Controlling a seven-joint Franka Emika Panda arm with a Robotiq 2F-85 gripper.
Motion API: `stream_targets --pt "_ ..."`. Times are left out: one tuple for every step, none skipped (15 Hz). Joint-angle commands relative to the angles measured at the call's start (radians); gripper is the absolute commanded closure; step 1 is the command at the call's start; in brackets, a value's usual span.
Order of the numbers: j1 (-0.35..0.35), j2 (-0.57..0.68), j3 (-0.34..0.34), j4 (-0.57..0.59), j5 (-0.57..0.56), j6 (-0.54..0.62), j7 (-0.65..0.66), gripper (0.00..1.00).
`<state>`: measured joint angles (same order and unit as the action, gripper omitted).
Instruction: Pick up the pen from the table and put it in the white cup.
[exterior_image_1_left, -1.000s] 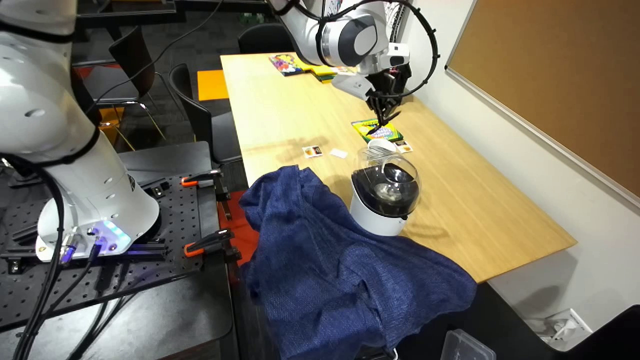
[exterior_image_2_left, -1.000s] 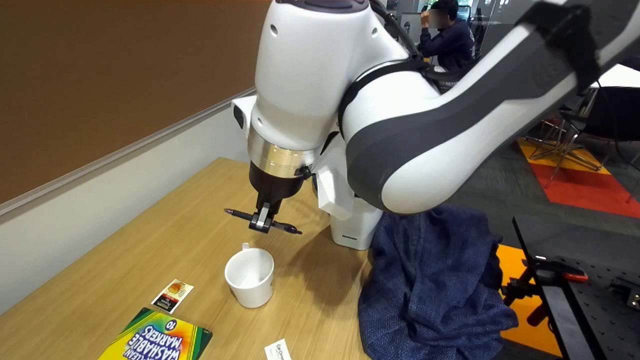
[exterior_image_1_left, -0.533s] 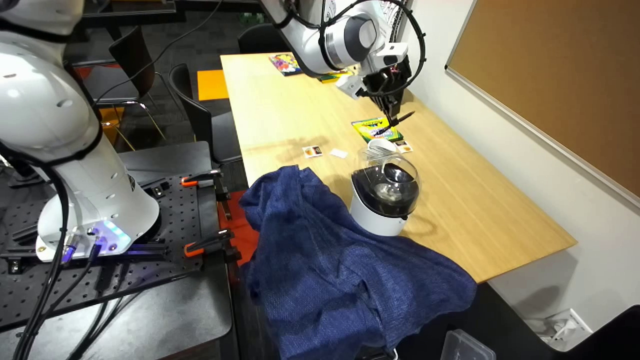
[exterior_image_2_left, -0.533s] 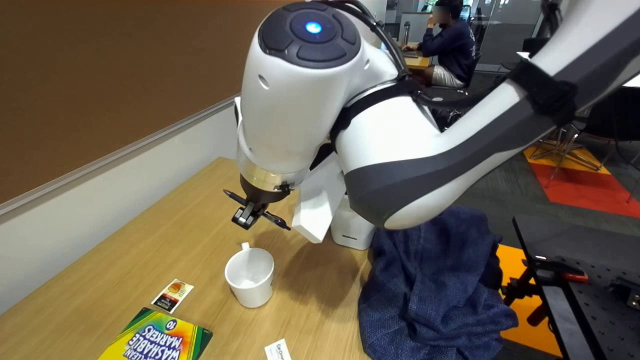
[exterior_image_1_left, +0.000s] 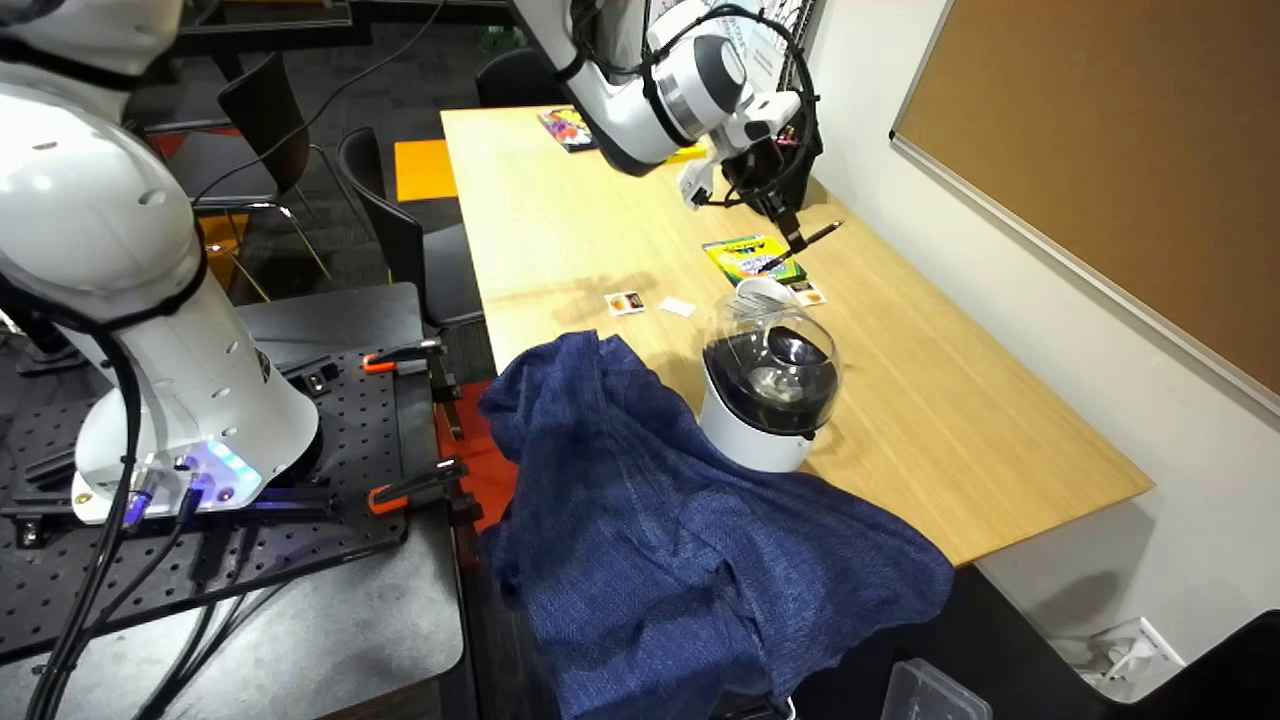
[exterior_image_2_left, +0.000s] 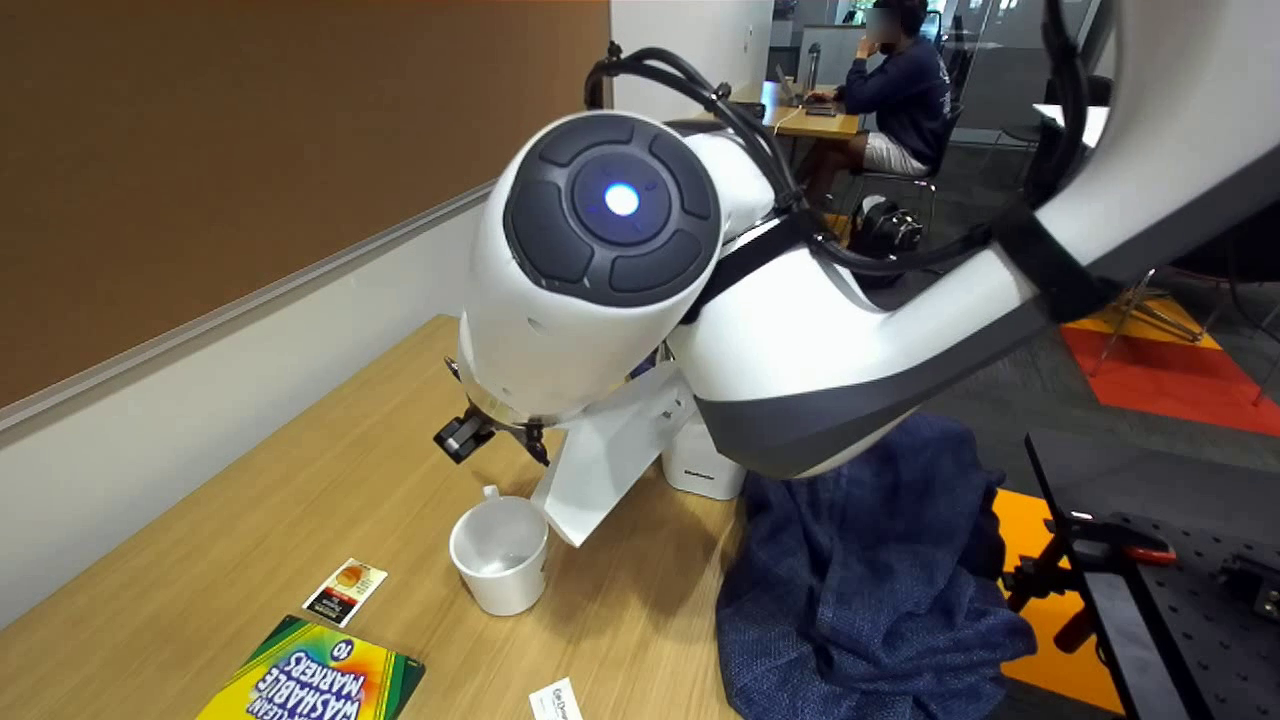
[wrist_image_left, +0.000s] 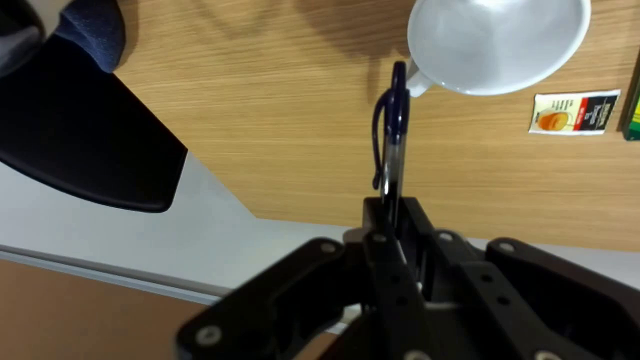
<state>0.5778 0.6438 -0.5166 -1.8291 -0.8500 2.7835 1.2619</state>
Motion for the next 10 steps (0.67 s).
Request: stream_targets --pt "0.084 0.051 -0.100 0.039 -0.090 0.016 0.235 0.97" --pt "0.103 0.061 -0.121 0.043 -0.106 0.012 0.284 0.97" --pt "0.122 0.072 -0.141 0.048 -0.123 0.010 0.334 0.97" --pt "0.142 0.081 -0.157 0.051 -0.137 0.003 0.377 0.97" --pt "0.104 0.068 -0.105 0.066 -0.214 -0.033 0.447 0.97" --pt "0.161 0.095 -0.167 0.062 -0.178 -0.011 0.457 0.97" --pt "0.164 0.102 -0.166 0.066 -0.198 -0.013 0.497 0.97" --pt "0.172 0.112 -0.170 0.069 -0.200 -0.012 0.515 0.97" --pt "0.118 0.091 -0.100 0.081 -0.275 -0.046 0.564 0.97" --pt "0.175 0.123 -0.164 0.076 -0.228 -0.016 0.556 0.97"
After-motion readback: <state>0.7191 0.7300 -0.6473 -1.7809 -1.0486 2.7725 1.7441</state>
